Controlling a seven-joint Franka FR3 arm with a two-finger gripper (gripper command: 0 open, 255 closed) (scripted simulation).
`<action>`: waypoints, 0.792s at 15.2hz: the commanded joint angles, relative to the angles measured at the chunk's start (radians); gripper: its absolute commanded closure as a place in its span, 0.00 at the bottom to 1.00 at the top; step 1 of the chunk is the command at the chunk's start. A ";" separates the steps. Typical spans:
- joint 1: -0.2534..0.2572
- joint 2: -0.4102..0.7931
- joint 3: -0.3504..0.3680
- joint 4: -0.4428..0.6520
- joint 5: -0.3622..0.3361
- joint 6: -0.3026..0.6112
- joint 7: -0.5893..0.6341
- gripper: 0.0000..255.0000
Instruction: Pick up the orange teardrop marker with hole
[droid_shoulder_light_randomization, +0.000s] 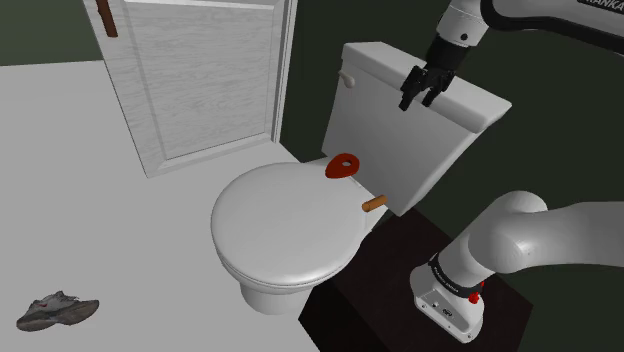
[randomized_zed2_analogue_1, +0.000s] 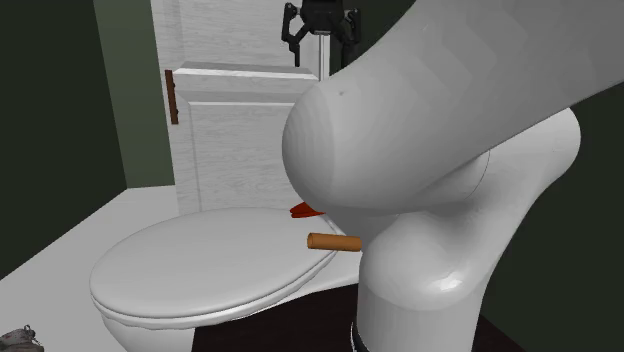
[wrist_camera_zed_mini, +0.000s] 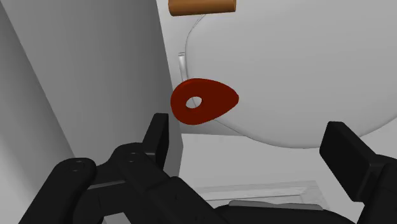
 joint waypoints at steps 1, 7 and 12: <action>0.000 0.000 0.000 0.000 0.000 0.000 0.000 0.00; -0.071 0.052 0.142 -0.143 0.032 0.203 0.338 0.00; -0.137 0.165 0.262 -0.201 0.038 0.370 0.628 0.00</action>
